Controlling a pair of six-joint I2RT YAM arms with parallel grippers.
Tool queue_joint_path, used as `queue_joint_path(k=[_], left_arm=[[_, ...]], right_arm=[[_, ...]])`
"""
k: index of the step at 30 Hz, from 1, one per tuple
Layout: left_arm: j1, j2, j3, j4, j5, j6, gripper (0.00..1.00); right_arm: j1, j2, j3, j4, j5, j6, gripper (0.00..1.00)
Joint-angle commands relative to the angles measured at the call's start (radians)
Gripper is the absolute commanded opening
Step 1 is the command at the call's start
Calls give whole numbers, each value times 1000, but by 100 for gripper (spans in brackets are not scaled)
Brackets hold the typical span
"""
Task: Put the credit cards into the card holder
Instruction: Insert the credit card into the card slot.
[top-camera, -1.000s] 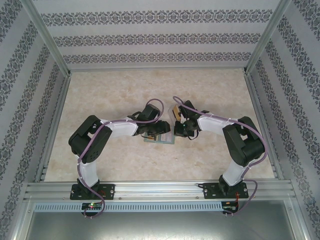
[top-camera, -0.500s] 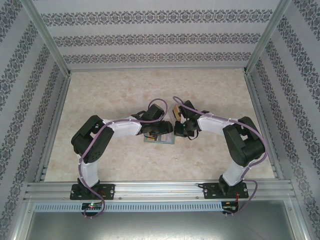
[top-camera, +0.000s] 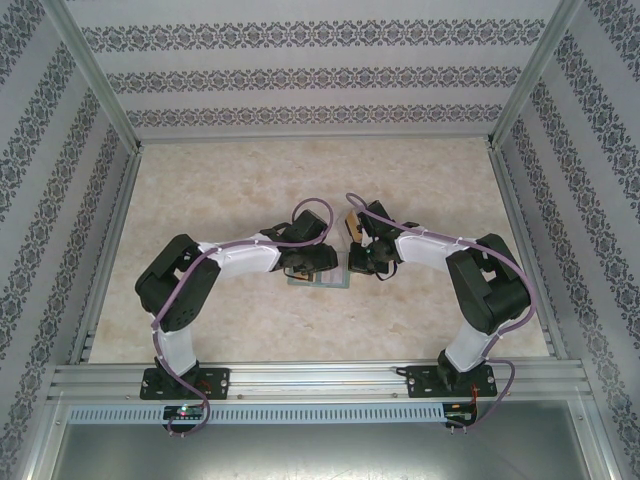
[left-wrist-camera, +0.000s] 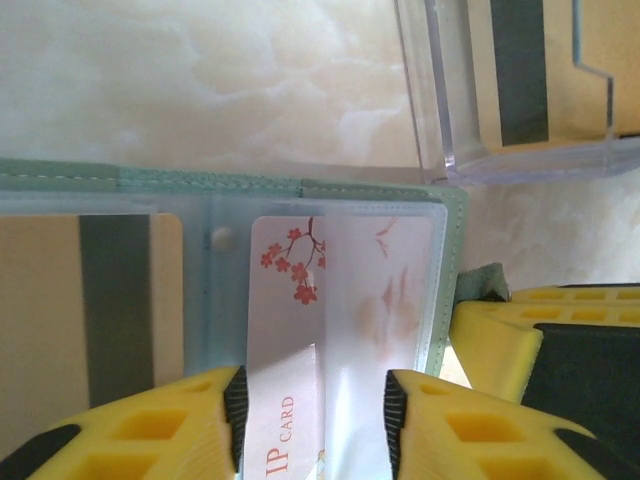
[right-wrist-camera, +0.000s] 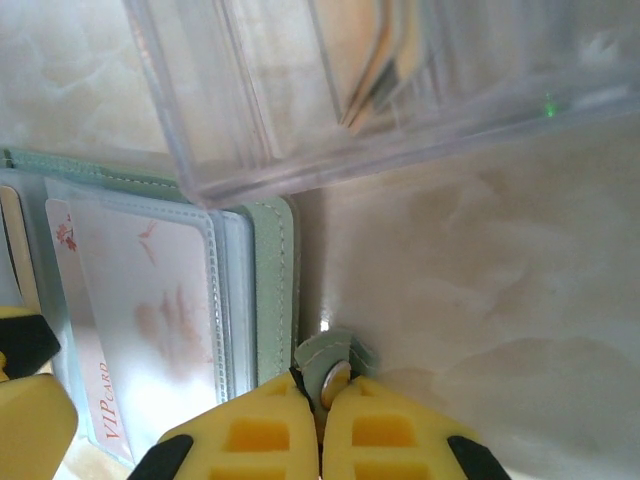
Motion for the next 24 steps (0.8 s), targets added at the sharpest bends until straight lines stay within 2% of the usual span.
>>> queue_joint_path(k=[1, 4, 9, 13, 18, 24], left_arm=[[-13, 55, 42, -35, 28, 15, 40], [-16, 89, 67, -55, 40, 21, 36], [-23, 108, 82, -58, 49, 19, 21], [-24, 111, 87, -67, 44, 22, 17], [-24, 77, 78, -86, 7, 22, 19], [-24, -30, 48, -99, -88, 27, 26]], right_arm=[[-13, 17, -24, 26, 31, 2, 6], [-13, 17, -20, 25, 26, 2, 6], [-13, 19, -16, 21, 26, 0, 6], [-13, 20, -18, 25, 26, 3, 6], [-16, -18, -20, 16, 30, 10, 9], [-61, -157, -28, -24, 67, -9, 27]])
